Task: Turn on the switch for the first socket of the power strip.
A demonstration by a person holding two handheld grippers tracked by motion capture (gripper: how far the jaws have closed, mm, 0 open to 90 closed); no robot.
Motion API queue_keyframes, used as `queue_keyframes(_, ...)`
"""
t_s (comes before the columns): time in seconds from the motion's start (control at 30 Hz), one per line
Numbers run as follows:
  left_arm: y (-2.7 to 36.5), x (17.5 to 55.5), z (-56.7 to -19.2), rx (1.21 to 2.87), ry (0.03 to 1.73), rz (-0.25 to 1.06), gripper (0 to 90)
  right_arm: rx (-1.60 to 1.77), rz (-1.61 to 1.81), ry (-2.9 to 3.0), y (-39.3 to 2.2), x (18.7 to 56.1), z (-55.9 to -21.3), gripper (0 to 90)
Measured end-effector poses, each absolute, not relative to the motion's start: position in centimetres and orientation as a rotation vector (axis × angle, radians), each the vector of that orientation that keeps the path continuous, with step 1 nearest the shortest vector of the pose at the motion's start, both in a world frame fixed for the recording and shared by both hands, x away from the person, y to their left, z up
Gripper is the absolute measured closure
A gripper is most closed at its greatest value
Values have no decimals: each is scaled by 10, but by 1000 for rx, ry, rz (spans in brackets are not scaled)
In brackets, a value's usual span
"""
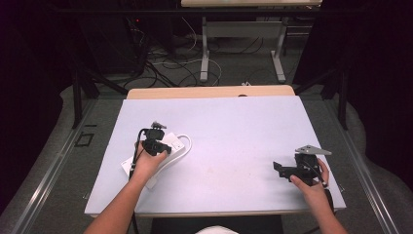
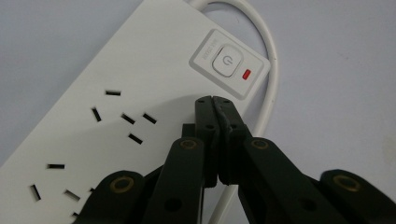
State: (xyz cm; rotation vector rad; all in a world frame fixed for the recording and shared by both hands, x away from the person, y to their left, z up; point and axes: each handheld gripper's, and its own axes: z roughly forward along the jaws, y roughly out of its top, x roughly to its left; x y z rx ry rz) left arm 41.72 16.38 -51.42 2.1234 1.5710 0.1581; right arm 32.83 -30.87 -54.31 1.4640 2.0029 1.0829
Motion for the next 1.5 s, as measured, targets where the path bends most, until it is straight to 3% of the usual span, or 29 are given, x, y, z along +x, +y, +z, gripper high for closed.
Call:
queue_keyframes(1.07, 152, 416, -502, 2192, 1498, 221, 835, 1452, 1082, 2017, -307, 329, -544, 48)
queue_keyframes(1.5, 151, 415, -493, 2198, 1471, 241, 730, 1453, 1080, 2015, -307, 328, -544, 51)
